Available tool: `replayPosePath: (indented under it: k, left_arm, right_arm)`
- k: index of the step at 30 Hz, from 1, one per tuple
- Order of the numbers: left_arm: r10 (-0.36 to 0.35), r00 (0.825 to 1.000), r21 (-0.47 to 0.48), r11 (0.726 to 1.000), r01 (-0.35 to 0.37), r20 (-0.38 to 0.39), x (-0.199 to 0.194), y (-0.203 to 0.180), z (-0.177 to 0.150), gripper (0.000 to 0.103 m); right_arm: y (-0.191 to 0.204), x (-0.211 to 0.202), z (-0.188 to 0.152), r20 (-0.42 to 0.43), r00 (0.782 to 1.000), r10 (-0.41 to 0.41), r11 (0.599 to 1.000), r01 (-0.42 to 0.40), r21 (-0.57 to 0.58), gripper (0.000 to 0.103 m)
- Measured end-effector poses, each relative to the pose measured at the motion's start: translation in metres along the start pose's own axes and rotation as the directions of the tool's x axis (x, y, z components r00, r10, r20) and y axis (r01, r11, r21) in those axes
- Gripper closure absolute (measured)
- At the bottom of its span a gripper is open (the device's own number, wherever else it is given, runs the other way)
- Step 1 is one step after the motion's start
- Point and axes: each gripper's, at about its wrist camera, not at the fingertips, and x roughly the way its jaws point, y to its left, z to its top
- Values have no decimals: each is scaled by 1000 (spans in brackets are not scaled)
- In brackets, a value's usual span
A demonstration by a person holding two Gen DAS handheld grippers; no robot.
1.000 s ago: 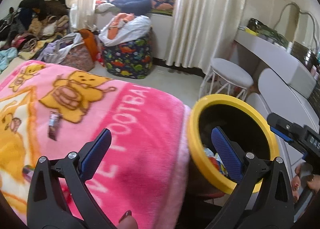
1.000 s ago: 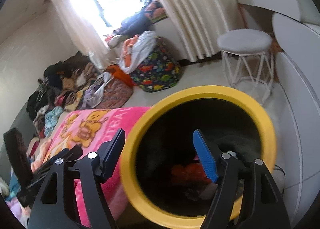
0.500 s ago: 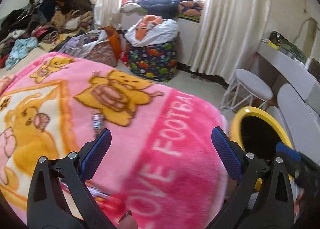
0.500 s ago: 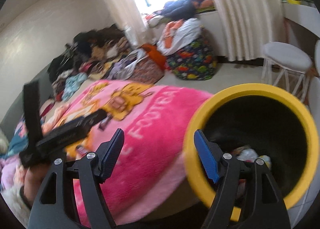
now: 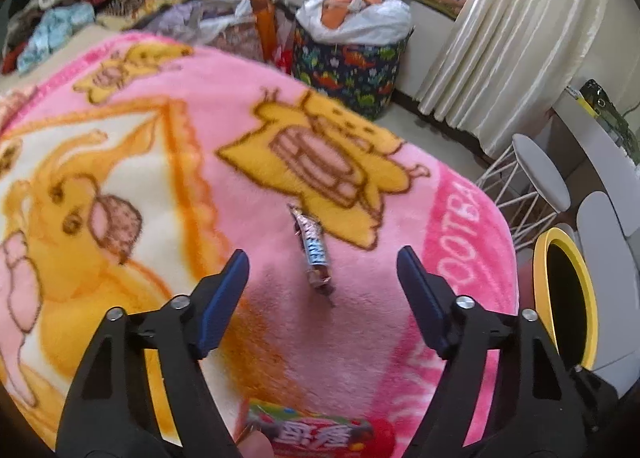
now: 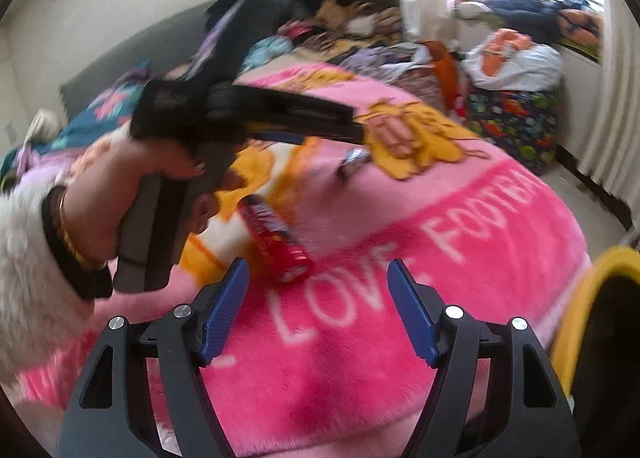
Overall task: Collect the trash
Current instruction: 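Grasp the red candy tube with the right tool while the left tool grasps the ENERGY bar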
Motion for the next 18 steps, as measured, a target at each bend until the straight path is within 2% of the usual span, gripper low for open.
replayPosePath:
  k: [4, 10, 13, 14, 15, 18]
  left_arm:
    - [-35, 998, -30, 999, 33, -56, 12, 14, 2, 49]
    - [-93, 989, -47, 995, 88, -117, 29, 20, 4, 57]
    - [-96, 986, -45, 995, 91, -137, 37, 22, 6, 59]
    - [-100, 985, -49, 994, 94, -141, 39, 22, 7, 59]
    - [-111, 983, -59, 993, 103, -146, 41, 24, 8, 60]
    - [-123, 980, -74, 991, 112, -159, 43, 28, 9, 72]
  right_arm:
    - [12, 27, 4, -75, 997, 20, 997, -26, -78, 37]
    - [22, 63, 8, -159, 987, 19, 987, -43, -153, 42]
    - [26, 81, 8, -202, 979, 21, 981, -60, -186, 52]
    - [28, 87, 8, -213, 977, 20, 979, -62, -193, 58]
    - [29, 92, 8, -225, 974, 17, 978, -63, -198, 68]
    - [33, 93, 5, -229, 973, 31, 974, -81, -212, 69]
